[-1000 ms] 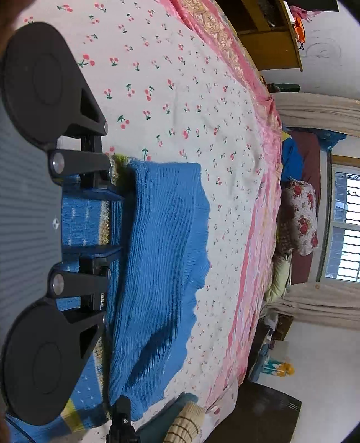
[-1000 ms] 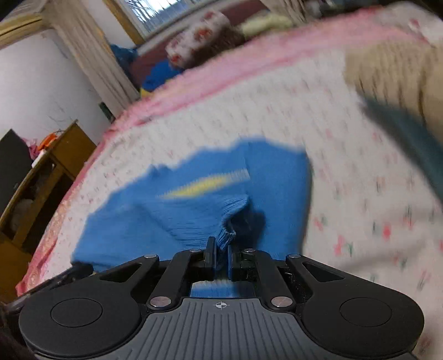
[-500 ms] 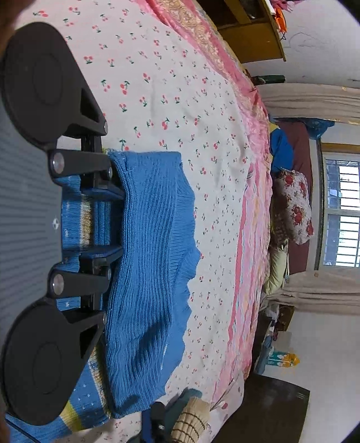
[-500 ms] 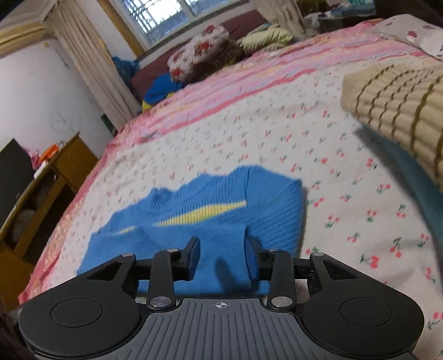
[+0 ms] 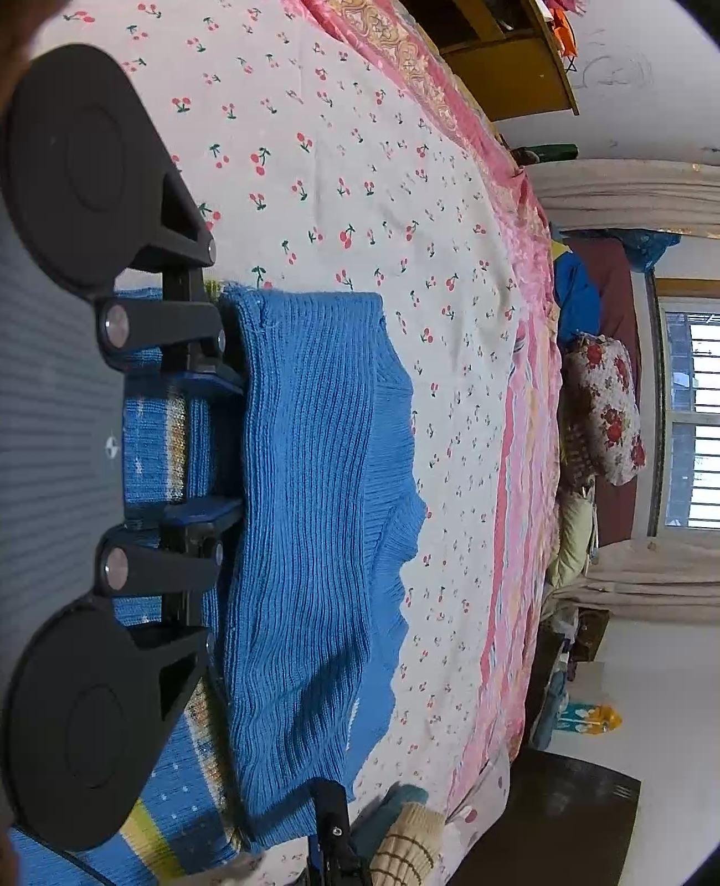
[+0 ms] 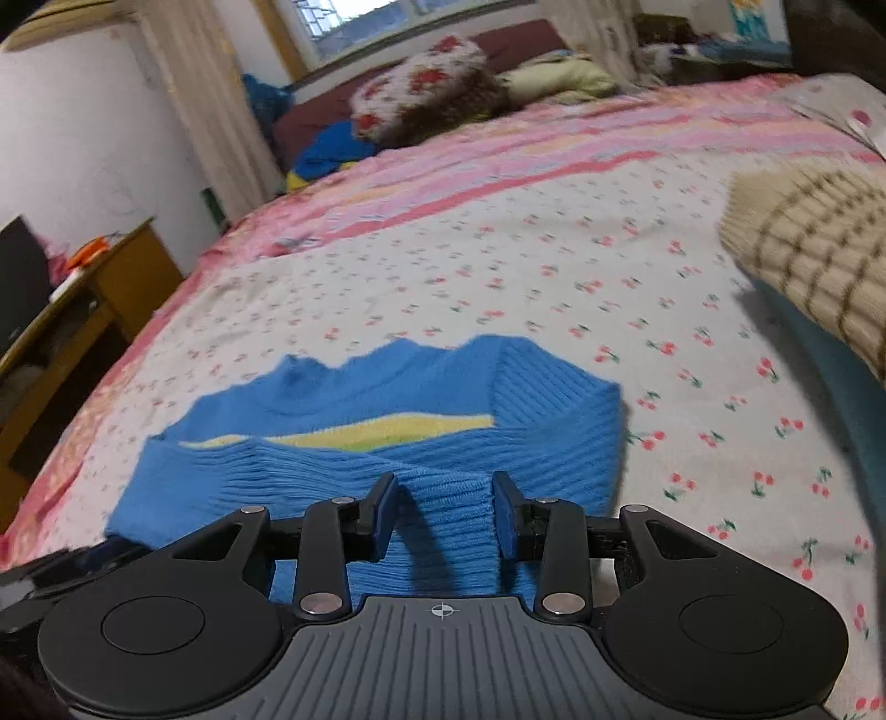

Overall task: Fold small clothes
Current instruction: 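Hold the folded hem with the left gripper while the right gripper releases and withdraws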

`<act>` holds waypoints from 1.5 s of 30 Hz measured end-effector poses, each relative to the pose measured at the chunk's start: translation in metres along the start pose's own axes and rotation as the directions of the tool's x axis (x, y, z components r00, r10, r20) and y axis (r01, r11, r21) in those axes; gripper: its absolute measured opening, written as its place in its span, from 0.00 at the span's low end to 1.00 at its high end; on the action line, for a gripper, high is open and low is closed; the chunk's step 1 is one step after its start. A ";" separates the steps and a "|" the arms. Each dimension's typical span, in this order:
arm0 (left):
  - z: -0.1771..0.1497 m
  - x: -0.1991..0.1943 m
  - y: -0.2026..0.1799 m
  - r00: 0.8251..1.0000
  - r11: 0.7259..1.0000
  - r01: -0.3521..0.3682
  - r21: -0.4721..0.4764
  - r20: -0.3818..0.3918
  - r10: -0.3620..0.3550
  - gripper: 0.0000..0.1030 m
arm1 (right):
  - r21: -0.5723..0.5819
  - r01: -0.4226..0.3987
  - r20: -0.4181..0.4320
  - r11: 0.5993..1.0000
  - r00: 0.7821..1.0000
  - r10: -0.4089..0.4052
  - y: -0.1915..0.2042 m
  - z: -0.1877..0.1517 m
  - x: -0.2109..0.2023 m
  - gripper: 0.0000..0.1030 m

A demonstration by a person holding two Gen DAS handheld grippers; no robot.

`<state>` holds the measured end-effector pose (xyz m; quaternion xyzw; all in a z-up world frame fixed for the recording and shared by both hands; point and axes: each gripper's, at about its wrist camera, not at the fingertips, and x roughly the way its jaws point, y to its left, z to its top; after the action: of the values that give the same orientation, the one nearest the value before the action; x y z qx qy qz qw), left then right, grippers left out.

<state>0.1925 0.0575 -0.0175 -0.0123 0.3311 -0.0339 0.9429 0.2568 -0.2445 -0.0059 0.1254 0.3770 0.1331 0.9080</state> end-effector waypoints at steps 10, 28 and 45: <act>-0.002 -0.002 0.000 1.000 1.000 0.000 0.007 0.011 0.000 0.44 | 0.054 -0.172 -0.036 0.984 0.984 0.174 -0.015 -0.003 -0.022 0.36; -0.002 -0.001 0.000 1.000 1.000 -0.002 0.004 0.014 0.002 0.44 | 0.303 -0.235 -0.091 0.924 0.957 0.274 -0.046 0.008 -0.003 0.35; -0.001 -0.001 -0.001 1.000 1.000 -0.002 0.001 0.018 0.002 0.45 | 0.321 -0.202 0.076 0.925 0.979 0.187 -0.043 0.021 -0.001 0.03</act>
<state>0.1913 0.0568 -0.0180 -0.0119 0.3225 -0.0331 0.9459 0.2777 -0.2878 -0.0051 0.3140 0.3595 0.1554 0.8649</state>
